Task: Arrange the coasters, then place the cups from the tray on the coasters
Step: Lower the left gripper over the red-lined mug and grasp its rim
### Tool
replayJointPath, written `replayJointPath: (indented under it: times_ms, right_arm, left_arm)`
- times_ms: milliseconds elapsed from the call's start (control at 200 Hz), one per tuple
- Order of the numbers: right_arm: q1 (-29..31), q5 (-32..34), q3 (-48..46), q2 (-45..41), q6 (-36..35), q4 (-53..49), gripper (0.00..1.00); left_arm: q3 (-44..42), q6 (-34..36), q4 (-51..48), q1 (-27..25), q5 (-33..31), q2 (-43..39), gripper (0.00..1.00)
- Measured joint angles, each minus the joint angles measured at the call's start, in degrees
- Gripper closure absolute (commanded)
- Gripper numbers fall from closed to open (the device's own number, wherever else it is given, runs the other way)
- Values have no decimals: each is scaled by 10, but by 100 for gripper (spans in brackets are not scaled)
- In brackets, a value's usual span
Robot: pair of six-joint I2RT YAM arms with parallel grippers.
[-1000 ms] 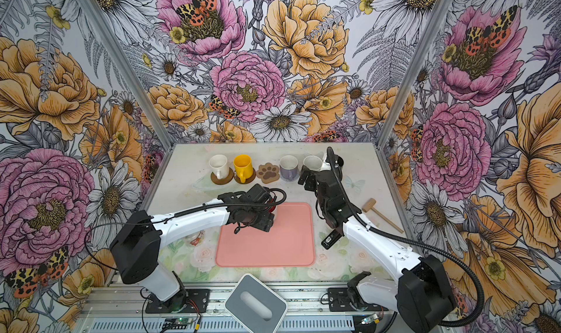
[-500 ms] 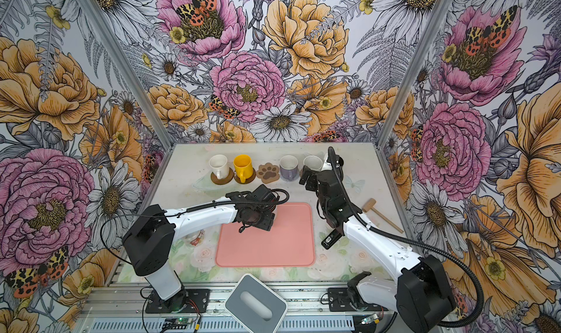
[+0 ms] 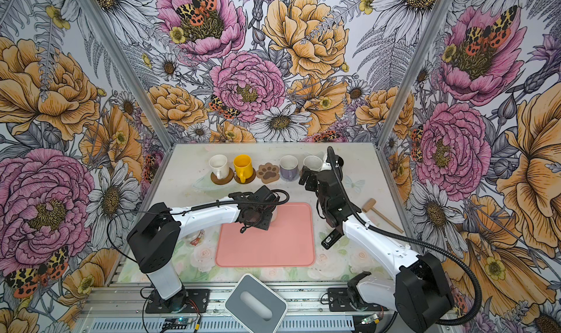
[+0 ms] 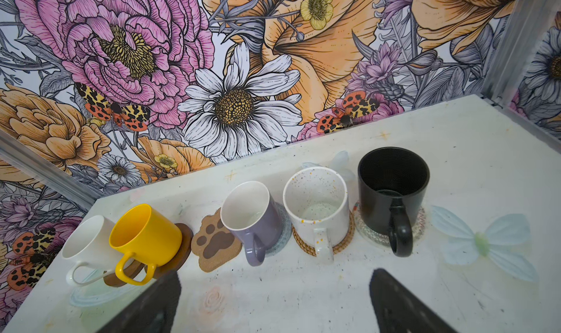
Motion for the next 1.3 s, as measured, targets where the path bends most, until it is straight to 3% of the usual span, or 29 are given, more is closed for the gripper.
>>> replayJointPath:
  times_ms: [831, 1131, 1301]
  right_arm:
    - [-4, -15, 0, 7, 4, 5, 1]
    - [-8, -19, 0, 7, 9, 5, 1]
    - [-8, -19, 0, 7, 10, 5, 1]
  left_arm:
    - [4, -2, 14, 0, -2, 17, 60]
    - [4, -2, 14, 0, -1, 17, 74]
    - [4, -2, 14, 0, -2, 17, 88]
